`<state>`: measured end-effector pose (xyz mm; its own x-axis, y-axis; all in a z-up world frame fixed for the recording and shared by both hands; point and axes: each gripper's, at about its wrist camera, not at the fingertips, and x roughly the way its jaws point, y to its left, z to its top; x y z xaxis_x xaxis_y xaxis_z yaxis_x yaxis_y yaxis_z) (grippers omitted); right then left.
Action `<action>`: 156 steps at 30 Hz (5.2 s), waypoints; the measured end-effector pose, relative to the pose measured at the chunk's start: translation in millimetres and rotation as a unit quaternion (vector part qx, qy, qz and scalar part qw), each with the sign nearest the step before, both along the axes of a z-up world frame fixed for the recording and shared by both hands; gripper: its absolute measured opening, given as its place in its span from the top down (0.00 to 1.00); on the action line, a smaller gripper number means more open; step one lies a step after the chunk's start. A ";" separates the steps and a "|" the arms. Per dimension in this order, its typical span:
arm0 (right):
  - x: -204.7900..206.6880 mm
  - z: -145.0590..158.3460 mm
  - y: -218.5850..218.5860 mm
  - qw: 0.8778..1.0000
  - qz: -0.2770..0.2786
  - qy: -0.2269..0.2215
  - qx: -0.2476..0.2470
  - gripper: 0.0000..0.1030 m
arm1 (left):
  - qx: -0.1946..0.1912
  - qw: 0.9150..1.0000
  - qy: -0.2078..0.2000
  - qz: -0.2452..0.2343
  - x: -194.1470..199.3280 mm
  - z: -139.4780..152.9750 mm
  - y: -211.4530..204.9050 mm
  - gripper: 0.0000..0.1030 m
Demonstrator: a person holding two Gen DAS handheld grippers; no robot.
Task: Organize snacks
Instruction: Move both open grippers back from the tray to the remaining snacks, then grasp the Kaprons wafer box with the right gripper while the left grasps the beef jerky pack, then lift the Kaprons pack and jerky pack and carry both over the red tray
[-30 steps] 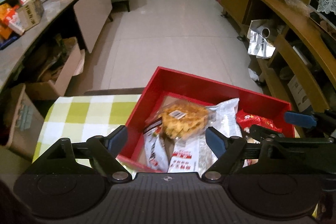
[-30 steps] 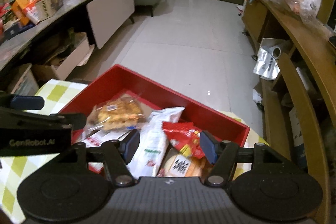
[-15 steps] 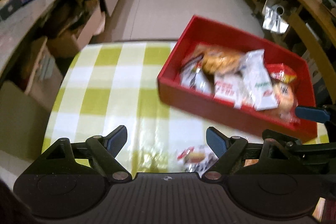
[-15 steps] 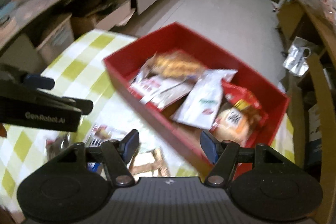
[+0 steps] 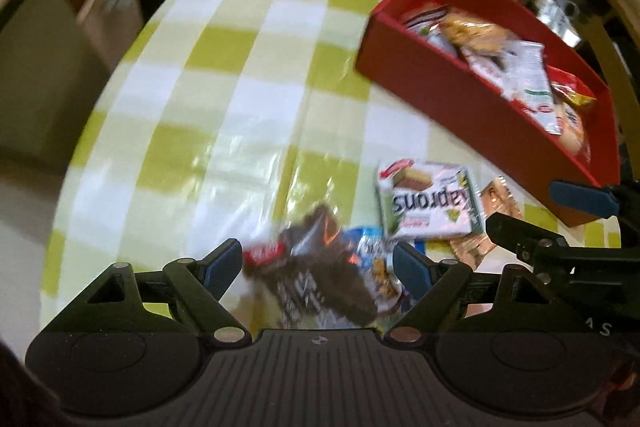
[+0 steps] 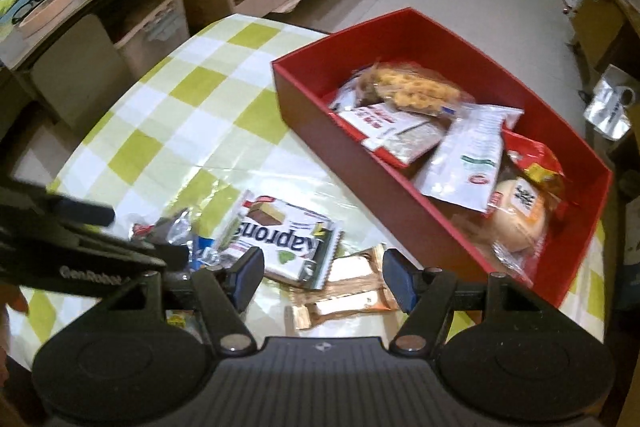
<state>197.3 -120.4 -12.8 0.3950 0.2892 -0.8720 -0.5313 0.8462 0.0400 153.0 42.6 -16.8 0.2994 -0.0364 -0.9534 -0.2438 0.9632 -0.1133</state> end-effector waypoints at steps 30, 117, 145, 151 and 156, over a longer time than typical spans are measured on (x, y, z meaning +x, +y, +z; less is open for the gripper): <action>39.3 -26.6 45.7 0.996 0.062 0.042 0.047 0.26 | 0.027 0.999 0.005 -0.022 -27.8 -20.0 1.2 0.29; -57.3 -3.4 -55.3 1.000 -0.013 0.003 -0.013 0.33 | 0.052 0.994 -0.029 -0.090 -11.8 3.4 -28.5 0.15; -26.6 25.6 -78.9 0.995 -0.084 -0.055 -0.013 0.33 | 0.090 0.985 -0.092 -0.114 6.8 37.7 -63.4 0.15; -15.1 34.1 -80.7 0.993 -0.098 -0.071 -0.010 0.33 | 0.099 0.982 -0.106 -0.120 15.5 45.0 -71.7 0.15; -5.6 39.6 -82.9 0.991 -0.106 -0.078 -0.003 0.33 | 0.102 0.980 -0.118 -0.120 25.1 51.2 -75.6 0.15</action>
